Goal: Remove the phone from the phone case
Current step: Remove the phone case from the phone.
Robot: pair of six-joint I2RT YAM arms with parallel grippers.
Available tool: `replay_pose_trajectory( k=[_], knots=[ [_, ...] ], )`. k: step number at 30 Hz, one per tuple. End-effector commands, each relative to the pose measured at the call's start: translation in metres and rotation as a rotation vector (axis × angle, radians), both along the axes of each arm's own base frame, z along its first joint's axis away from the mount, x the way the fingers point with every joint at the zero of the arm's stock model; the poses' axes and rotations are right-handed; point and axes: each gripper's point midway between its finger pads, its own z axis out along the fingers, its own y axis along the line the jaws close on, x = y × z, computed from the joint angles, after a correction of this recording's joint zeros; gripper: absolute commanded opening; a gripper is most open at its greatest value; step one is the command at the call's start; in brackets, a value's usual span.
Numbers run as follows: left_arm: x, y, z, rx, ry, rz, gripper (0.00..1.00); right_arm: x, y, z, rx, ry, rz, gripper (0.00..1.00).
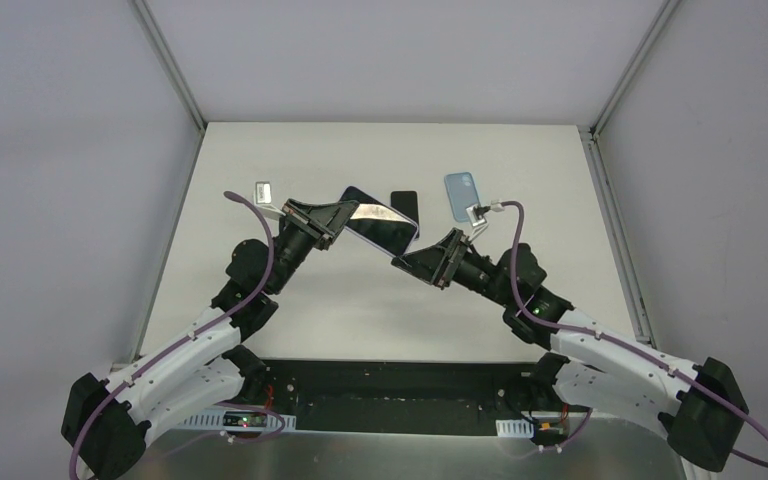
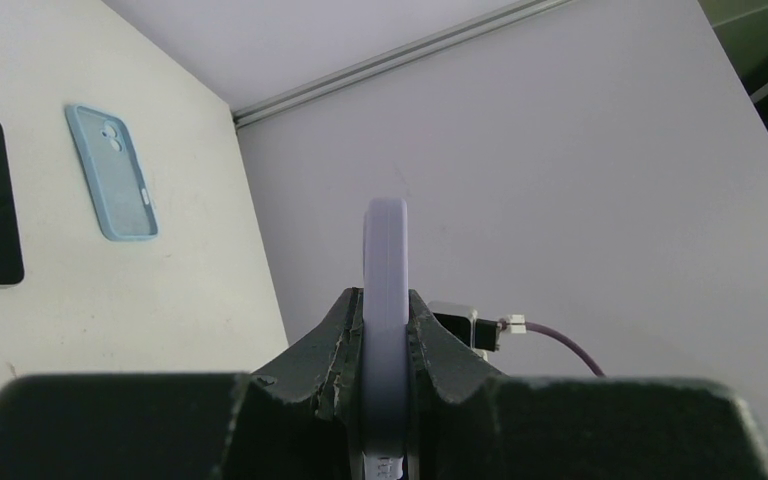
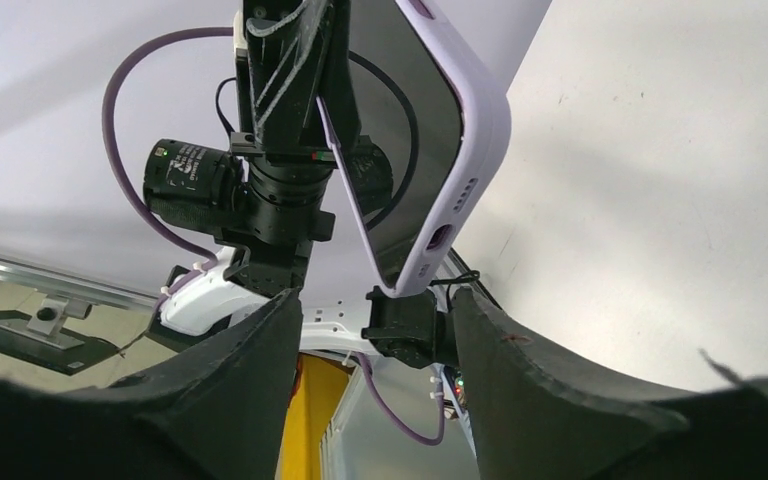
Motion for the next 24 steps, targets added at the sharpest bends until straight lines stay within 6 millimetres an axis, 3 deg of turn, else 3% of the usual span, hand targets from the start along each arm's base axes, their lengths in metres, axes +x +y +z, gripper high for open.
replay_pose_trajectory(
  k=[1,5,24],
  knots=[
    [-0.009,0.008,0.053,-0.158,-0.093,-0.018,0.00,-0.001,0.003,0.033,0.091,-0.069,0.009,0.56],
    [-0.006,0.009,0.050,-0.192,-0.061,-0.014,0.00,0.006,0.001,0.034,0.118,-0.080,-0.035,0.46],
    [-0.005,0.009,0.052,-0.236,-0.030,-0.022,0.00,0.007,0.008,0.037,0.184,-0.107,-0.011,0.28]
  ],
)
